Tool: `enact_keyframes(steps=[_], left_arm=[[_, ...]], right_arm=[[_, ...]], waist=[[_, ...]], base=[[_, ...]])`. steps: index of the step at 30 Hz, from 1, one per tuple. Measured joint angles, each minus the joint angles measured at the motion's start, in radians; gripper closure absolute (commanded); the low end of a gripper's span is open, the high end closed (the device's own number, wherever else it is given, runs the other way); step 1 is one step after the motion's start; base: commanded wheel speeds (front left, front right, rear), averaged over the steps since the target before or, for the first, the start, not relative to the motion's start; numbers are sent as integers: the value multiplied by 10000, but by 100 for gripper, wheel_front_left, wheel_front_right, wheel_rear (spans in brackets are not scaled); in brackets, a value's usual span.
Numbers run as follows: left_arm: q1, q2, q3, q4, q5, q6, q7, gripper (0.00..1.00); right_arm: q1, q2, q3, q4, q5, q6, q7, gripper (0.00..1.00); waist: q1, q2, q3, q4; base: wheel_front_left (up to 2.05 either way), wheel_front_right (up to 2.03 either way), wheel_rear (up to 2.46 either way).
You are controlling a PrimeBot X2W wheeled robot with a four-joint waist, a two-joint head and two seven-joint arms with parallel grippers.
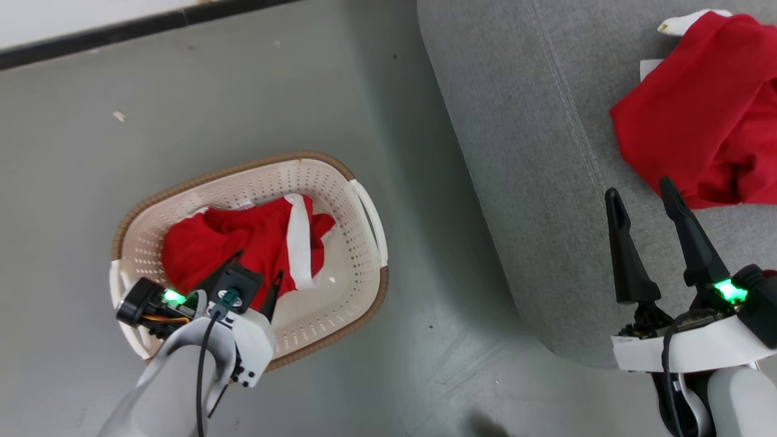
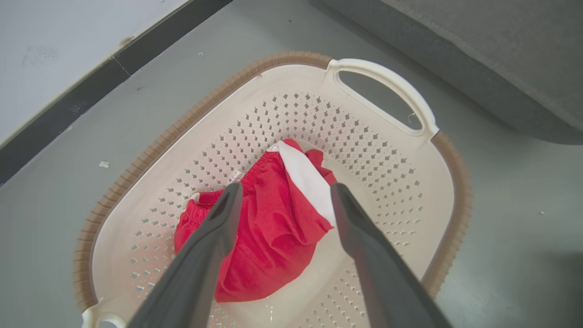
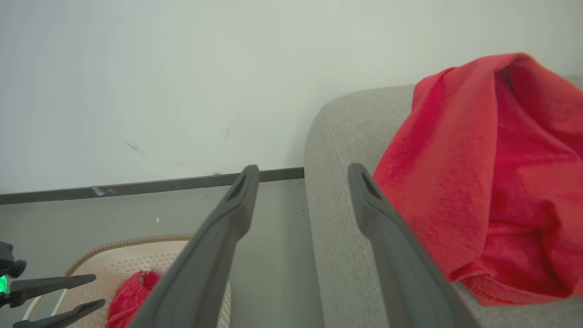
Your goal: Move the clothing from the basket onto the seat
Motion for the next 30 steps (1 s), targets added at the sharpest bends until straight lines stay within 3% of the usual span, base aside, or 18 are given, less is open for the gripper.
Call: enact_keyframes(steps=[30], left_arm=[[-1710, 1074, 178, 1933, 654, 779, 104, 0]], right_arm=[[-1528, 0, 332, -155, 779, 0, 0, 0]], waist=[[0, 0, 2638, -1412]], base=[[0, 0, 0]])
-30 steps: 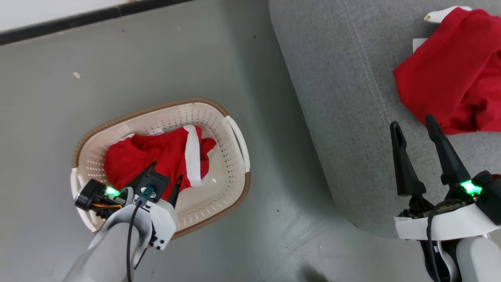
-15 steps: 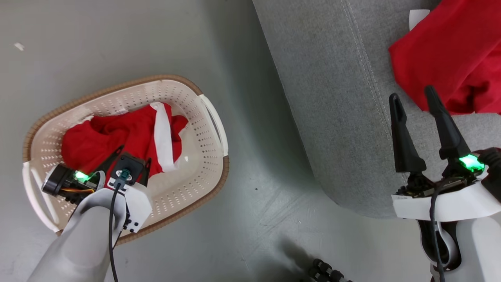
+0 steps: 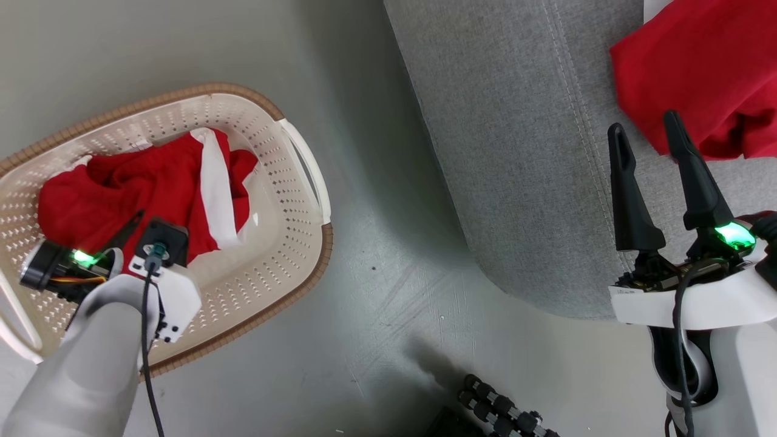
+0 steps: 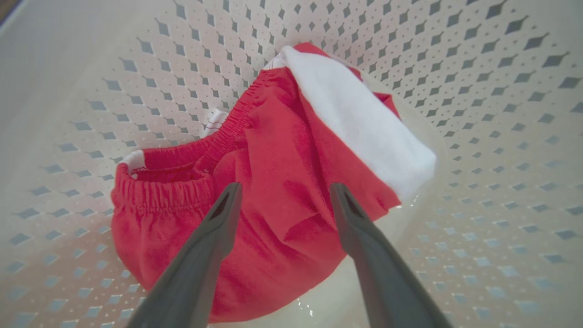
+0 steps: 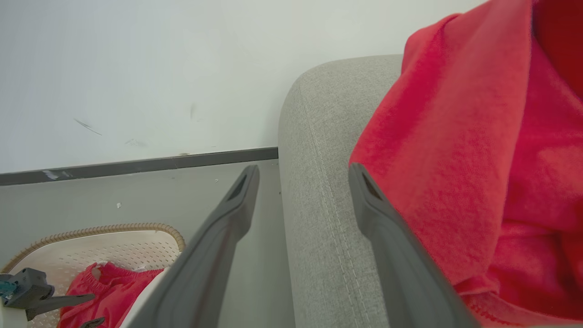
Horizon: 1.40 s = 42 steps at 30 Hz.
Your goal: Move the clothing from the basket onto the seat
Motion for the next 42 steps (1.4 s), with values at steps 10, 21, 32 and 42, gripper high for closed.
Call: enact_keyframes(steps=[10, 21, 32, 42], left_arm=[[-644, 188, -56, 527, 165, 92, 268, 0], [-1344, 4, -161, 1285, 418, 268, 616, 0], [-1744, -326, -236, 1593, 395, 69, 600, 21], [-1947, -332, -278, 1785, 357, -217, 194, 100]], right_arm=[[-412, 2, 107, 17, 69, 0, 0, 0], [-800, 4, 111, 13, 144, 0, 0, 0], [-799, 4, 65, 13, 119, 0, -2, 0], [-869, 4, 140, 58, 17, 0, -2, 0]], waist=[[0, 0, 596, -131], [0, 0, 1049, -121], [0, 0, 1185, -17], [0, 0, 1205, 32]], base=[[0, 0, 0], [0, 0, 0], [0, 0, 0], [0, 0, 0]])
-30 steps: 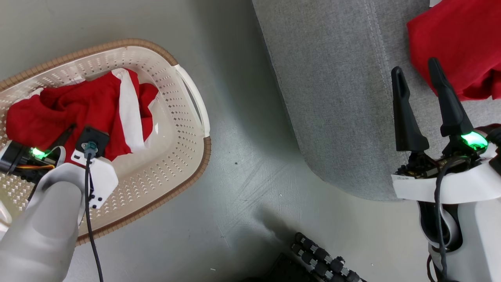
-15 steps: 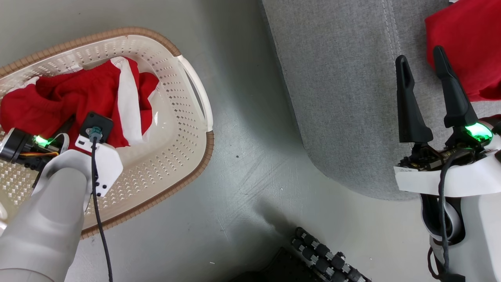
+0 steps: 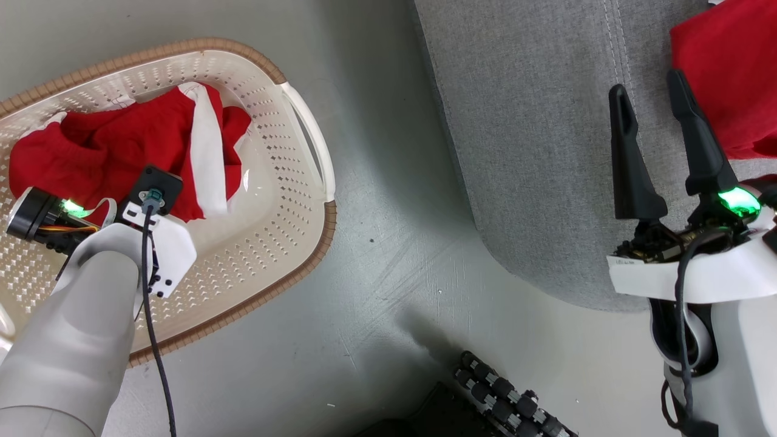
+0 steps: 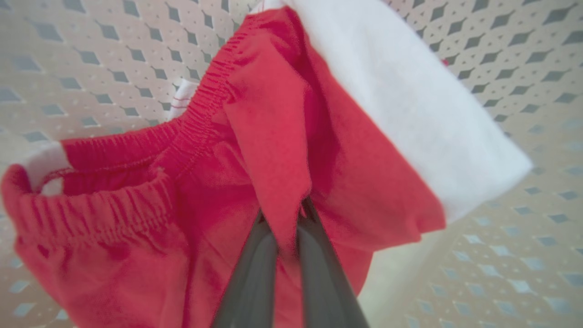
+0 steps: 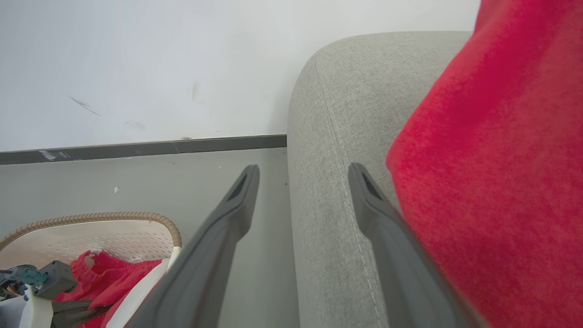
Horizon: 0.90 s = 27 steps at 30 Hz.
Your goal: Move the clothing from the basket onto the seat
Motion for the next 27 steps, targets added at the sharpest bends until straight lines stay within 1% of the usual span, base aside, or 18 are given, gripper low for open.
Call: enact_keyframes(steps=[10, 17, 24, 27], left_arm=[[0, -23, 201, -272, -414, -318, -951, 100], [13, -35, 359, -817, -593, -347, -1542, 100], [174, -58, 577, -1605, -844, -349, -1693, 100], [417, -79, 742, -2077, -1035, -286, -1720, 100]], right_arm=[[-540, 0, 199, 136, 38, 0, 0, 0], [-858, -2, 215, 336, 50, 0, 0, 0], [-1174, -6, 161, 506, -69, 0, 0, 0], [-1233, -6, 134, 608, -148, 0, 0, 0]], waist=[[0, 0, -73, 6], [0, 0, -233, 125], [0, 0, -502, 345], [0, 0, -646, 459]], base=[[0, 0, 0], [0, 0, 0], [0, 0, 0], [0, 0, 0]])
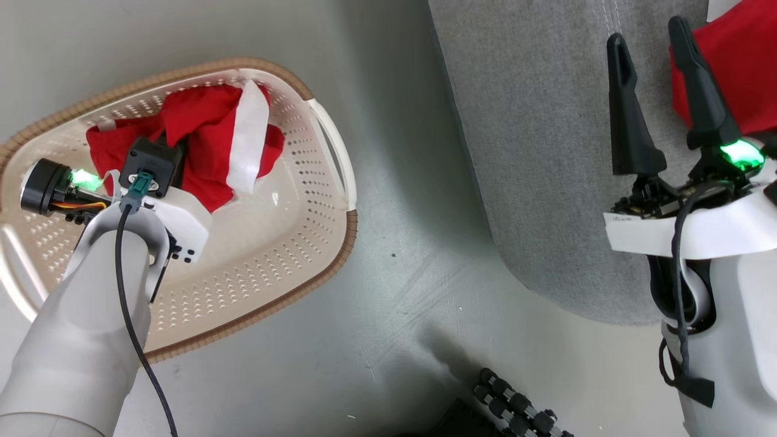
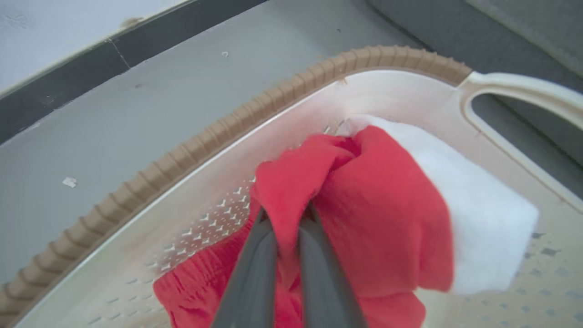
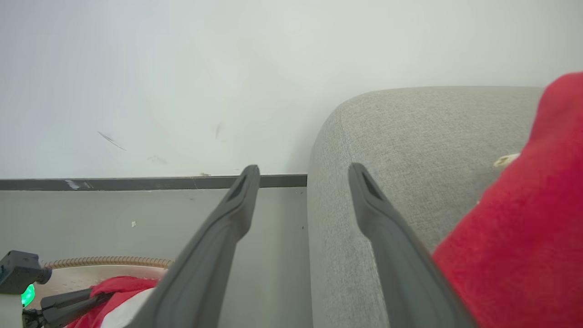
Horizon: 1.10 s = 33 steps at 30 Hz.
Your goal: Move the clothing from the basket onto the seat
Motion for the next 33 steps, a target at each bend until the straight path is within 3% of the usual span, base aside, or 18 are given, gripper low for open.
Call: enact_keyframes(steps=[18, 24, 33], left_arm=[[1415, 104, 1001, -4472, -681, 476, -35, 100], [1923, 176, 1057, -5321, -740, 454, -36, 100], [2740, 732, 1252, -5963, -805, 330, -46, 100]], right_arm=[[-359, -19, -82, 731, -617, 0, 0, 0], [-355, -29, -73, 1014, -809, 0, 0, 0], [-269, -50, 104, 1613, -1344, 0, 0, 0]], waist=[[0, 0, -1301, 851], [0, 0, -1868, 1104], [0, 0, -2998, 1521]], base=[[0, 0, 0], [0, 0, 0], [0, 0, 0]])
